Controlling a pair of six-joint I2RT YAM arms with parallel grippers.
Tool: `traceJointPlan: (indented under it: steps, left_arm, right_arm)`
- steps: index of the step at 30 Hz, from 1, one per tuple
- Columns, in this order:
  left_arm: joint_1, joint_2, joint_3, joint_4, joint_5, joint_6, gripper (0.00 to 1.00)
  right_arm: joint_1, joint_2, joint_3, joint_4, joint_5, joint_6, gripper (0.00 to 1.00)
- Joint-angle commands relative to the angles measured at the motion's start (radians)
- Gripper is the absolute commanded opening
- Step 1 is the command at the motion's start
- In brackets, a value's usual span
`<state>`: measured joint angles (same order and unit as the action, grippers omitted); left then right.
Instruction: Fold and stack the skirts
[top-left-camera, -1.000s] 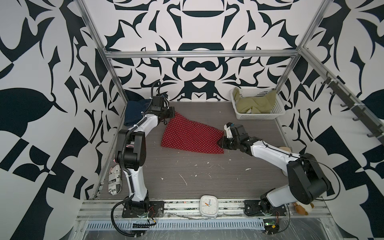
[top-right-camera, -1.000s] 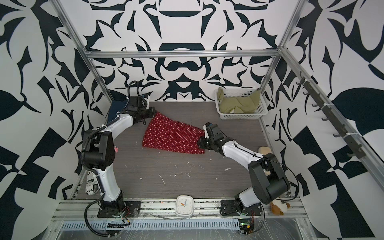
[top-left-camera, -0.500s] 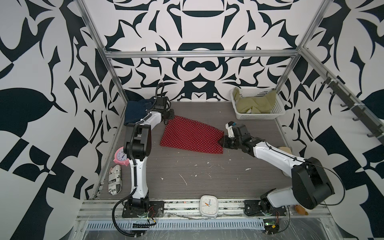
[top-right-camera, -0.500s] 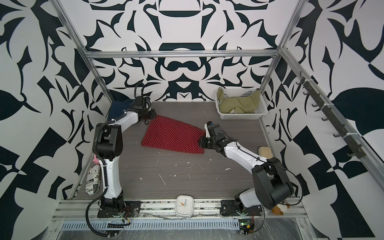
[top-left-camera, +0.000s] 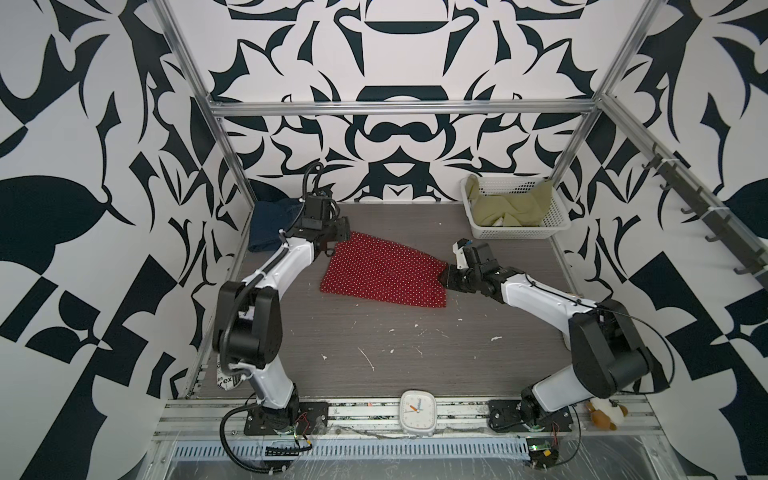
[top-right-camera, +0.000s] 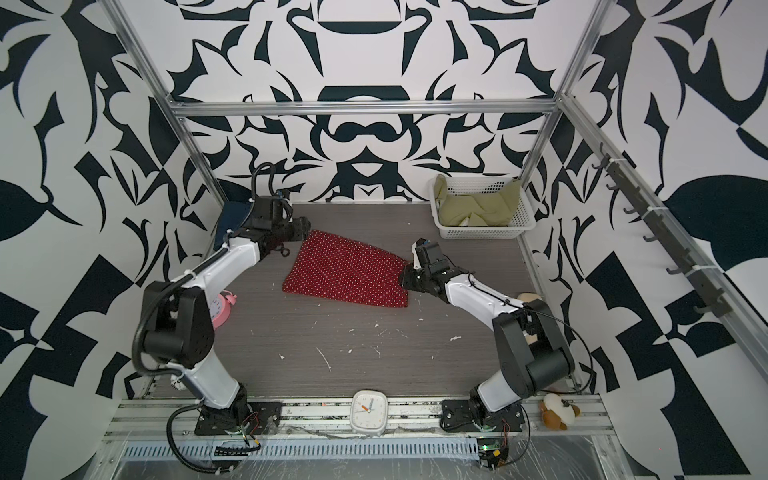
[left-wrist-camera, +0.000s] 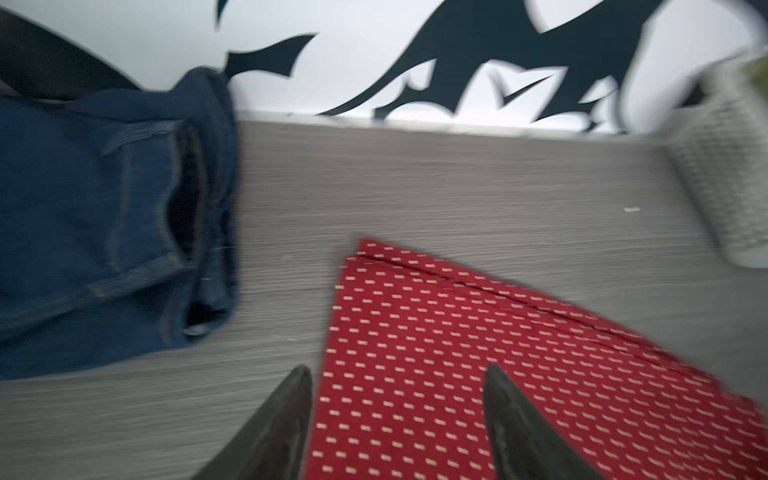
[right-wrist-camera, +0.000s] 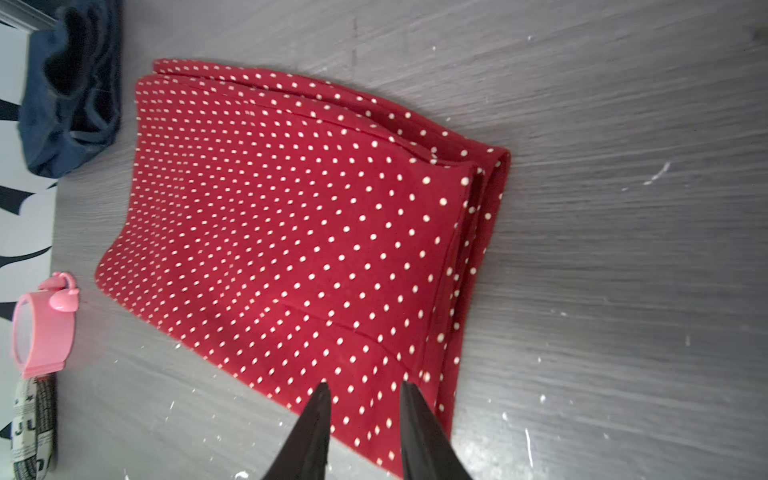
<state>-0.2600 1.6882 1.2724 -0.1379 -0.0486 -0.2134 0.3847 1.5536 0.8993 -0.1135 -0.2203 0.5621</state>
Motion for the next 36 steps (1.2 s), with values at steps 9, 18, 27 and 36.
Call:
traceJointPlan:
  steps: [9,18,27,36]
  left_arm:
    - [-0.036,-0.052,-0.404,0.172,0.064,-0.153,0.60]
    - [-0.035,-0.032,-0.488,0.237,0.050,-0.191,0.54]
    - [-0.034,-0.099,-0.583,0.227,0.042,-0.262,0.54]
    - [-0.038,-0.349,-0.628,0.112,0.012,-0.304,0.55]
  right_arm:
    - [-0.024,0.172,0.108,0.048,0.027,0.030,0.16]
    - [-0.052,0.235,0.066,0.062,0.051,0.033,0.15]
    - [-0.073,0.211,0.055,0.066,0.027,0.018,0.15]
    - [-0.087,0.016,0.056,0.048,-0.026,-0.014,0.34]
